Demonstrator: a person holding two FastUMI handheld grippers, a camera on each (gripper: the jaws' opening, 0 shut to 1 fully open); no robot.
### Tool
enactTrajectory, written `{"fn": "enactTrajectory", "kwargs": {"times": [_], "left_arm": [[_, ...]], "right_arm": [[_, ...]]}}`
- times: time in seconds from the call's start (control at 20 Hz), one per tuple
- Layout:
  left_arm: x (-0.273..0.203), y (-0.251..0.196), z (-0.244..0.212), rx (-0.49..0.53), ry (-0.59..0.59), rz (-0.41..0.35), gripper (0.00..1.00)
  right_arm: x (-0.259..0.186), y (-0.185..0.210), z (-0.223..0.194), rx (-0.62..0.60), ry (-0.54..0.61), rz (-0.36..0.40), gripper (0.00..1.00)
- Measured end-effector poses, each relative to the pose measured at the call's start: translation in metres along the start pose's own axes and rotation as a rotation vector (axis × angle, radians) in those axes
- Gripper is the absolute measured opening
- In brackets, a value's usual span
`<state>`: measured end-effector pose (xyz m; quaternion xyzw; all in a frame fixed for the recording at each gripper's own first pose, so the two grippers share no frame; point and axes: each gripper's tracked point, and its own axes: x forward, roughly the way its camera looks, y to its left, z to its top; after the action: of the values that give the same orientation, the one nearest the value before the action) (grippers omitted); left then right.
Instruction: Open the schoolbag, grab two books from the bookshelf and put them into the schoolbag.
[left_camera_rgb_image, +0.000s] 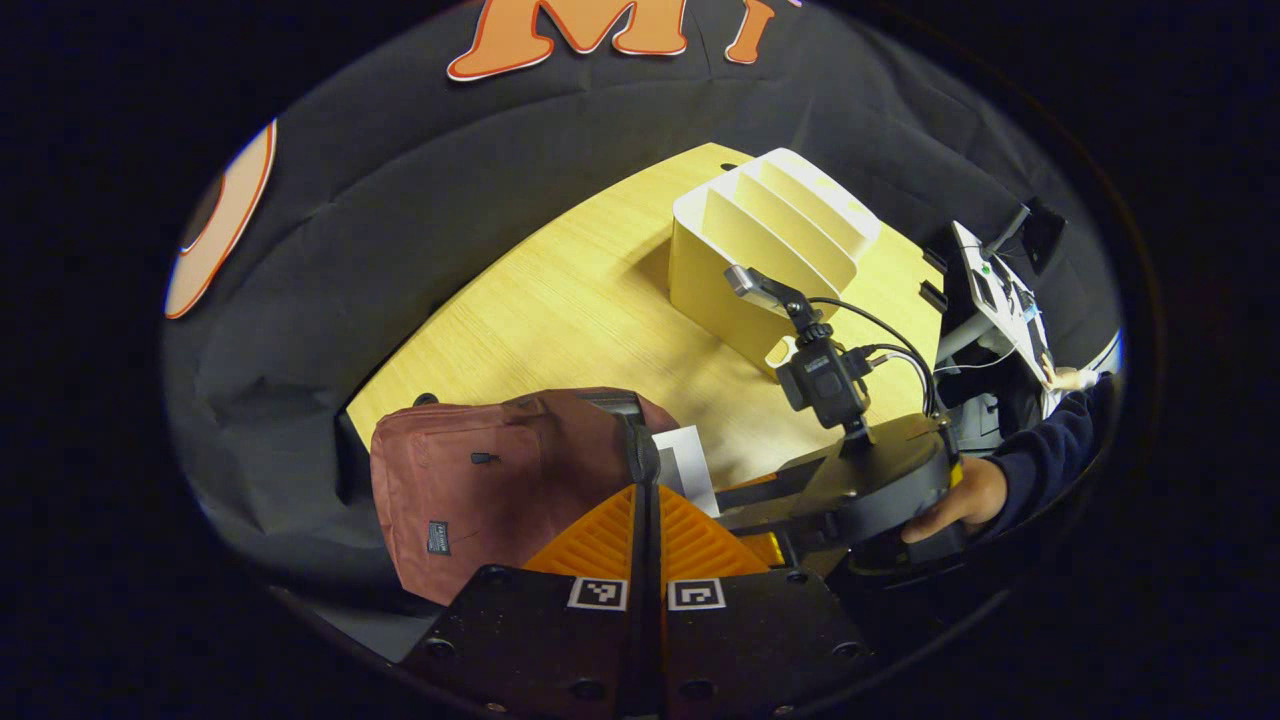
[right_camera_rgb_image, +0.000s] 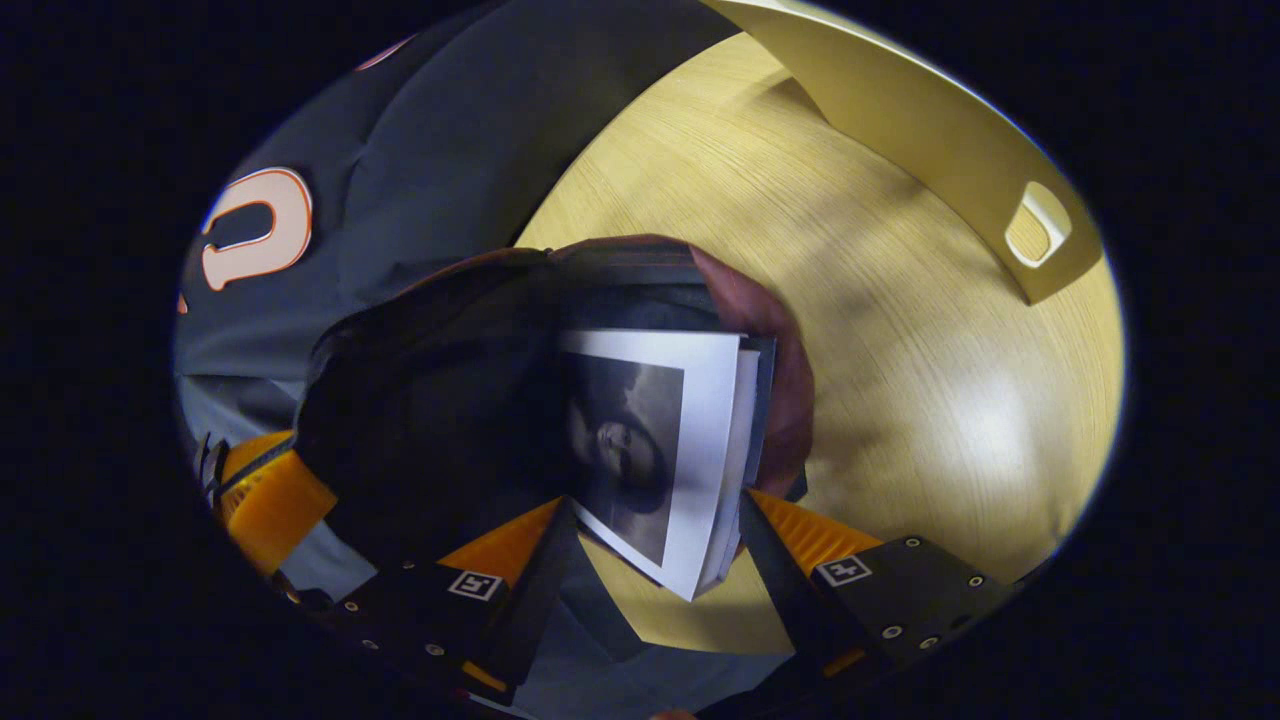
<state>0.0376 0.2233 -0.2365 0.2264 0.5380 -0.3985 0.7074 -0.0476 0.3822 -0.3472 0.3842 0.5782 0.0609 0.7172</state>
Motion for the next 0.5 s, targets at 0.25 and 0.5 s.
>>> {"fn": "enactTrajectory", "kwargs": {"times": [0.25, 0.5], "left_arm": [[-0.001, 0.001, -0.004, -0.014, -0.001, -0.002, 0.01], [0.001, -0.002, 0.002, -0.030, -0.019, -0.011, 0.01]], "right_arm": [[-0.007, 0.002, 0.004, -0.005, -0.010, 0.050, 0.97], [-0.039, 0.000, 0.011, -0.026, -0.065, 0.060, 0.98]]}}
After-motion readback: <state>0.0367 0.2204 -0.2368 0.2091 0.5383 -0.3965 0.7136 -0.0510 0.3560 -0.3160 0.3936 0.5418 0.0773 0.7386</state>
